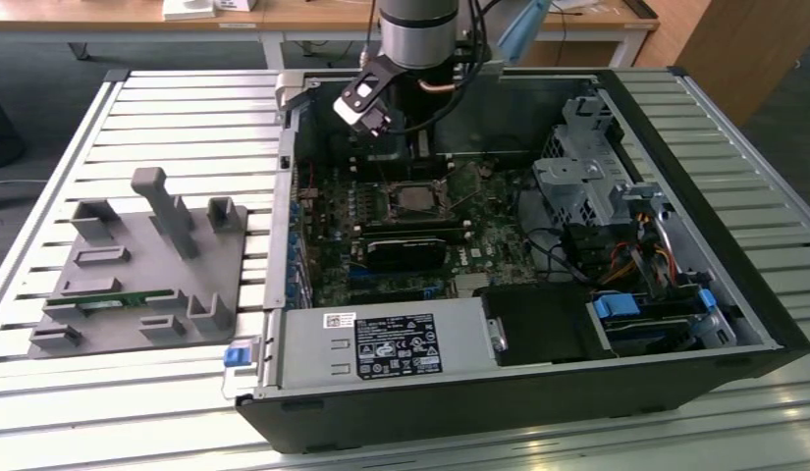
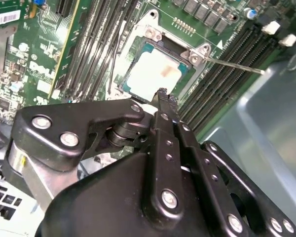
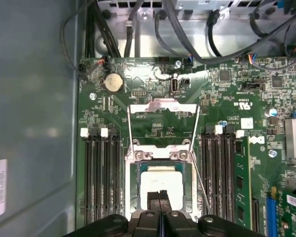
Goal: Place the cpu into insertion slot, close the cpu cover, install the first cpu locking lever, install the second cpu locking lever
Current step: 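Close the cpu cover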
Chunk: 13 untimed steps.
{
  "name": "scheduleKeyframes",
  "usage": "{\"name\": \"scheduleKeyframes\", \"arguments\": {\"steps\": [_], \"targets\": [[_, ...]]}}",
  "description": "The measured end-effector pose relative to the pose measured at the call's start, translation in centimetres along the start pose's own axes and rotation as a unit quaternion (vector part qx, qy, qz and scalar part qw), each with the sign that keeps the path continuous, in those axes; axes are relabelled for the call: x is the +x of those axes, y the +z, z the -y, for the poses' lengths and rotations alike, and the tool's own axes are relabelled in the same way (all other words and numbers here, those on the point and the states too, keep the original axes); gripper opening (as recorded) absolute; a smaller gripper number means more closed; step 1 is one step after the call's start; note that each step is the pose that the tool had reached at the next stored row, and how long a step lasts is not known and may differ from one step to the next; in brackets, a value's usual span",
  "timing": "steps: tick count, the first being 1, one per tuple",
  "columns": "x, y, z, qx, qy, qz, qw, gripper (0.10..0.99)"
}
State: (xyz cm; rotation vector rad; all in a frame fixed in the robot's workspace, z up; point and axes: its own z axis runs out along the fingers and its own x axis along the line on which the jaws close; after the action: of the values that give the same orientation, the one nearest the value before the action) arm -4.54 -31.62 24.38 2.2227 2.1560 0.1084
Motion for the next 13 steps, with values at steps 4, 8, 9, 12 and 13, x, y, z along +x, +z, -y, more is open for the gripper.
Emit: {"name": "scheduleKeyframes", "arguments": {"steps": [4, 8, 9, 12, 13], "targets": [[0.01, -1.25, -0.10, 0.0001, 0.000, -0.0013, 1.0000, 0.106], [0.02, -2.27, -0.19, 0.0002, 0.000, -0.0015, 1.0000, 0.106], [0.02, -2.36, -0.19, 0.0002, 0.000, -0.0015, 1.0000, 0.106], [-0.18, -2.50, -0.22, 0.0002, 0.000, -0.0017, 1.0000, 0.106], [-0.39, -2.51, -0.22, 0.0002, 0.000, -0.0017, 1.0000, 0.106]]}}
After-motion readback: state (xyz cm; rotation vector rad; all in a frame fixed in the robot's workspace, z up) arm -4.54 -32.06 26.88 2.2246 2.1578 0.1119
